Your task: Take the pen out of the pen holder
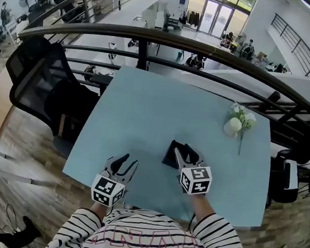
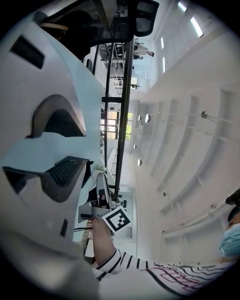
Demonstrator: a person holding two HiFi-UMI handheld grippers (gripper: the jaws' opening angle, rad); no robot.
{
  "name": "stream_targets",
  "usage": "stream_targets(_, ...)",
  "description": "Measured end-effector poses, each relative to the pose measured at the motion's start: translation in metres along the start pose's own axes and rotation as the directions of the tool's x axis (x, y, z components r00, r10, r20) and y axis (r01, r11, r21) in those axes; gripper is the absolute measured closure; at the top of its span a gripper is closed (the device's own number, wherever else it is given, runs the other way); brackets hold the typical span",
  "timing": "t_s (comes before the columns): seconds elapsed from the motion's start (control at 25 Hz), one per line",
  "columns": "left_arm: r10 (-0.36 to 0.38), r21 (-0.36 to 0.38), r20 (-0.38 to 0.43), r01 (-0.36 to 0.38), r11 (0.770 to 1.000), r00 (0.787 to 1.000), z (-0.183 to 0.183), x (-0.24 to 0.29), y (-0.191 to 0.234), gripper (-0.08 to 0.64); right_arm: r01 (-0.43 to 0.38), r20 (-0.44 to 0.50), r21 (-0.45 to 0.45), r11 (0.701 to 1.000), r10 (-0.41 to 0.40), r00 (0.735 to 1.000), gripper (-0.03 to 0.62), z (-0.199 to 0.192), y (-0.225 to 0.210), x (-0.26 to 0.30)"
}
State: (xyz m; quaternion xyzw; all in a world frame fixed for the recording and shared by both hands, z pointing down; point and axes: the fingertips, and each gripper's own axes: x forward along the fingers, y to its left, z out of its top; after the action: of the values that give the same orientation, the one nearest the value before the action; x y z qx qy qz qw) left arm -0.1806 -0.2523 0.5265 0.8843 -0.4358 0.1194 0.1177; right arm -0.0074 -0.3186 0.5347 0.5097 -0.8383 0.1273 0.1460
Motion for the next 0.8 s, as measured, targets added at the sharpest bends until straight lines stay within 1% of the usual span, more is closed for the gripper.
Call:
stream_targets(0.36,-0.026,-0.009,0.000,0.026,1.000,1.000,0.000,0.010,0.022,0.433,0.007,-0.121,-0.077,0.997,-0.016,0.993,0.430,-0.010,0.001,0.040)
stream_targets(0.48,-0.028,-0.016,0.001,0.028,0.999,1.000,-0.001,0.013,0.028,0.433,0.006,-0.167,-0.103,0.995,-0.023,0.986,0.436,-0.016,0.000,0.051)
stream_targets(0.8,-0.022,-0.035,-0.001,0.022,0.999,1.000,-0.005,0.016,0.039,0.433,-0.008,-0.273,-0.130,0.991,-0.029,0.961,0.465,-0.028,-0.005,0.069)
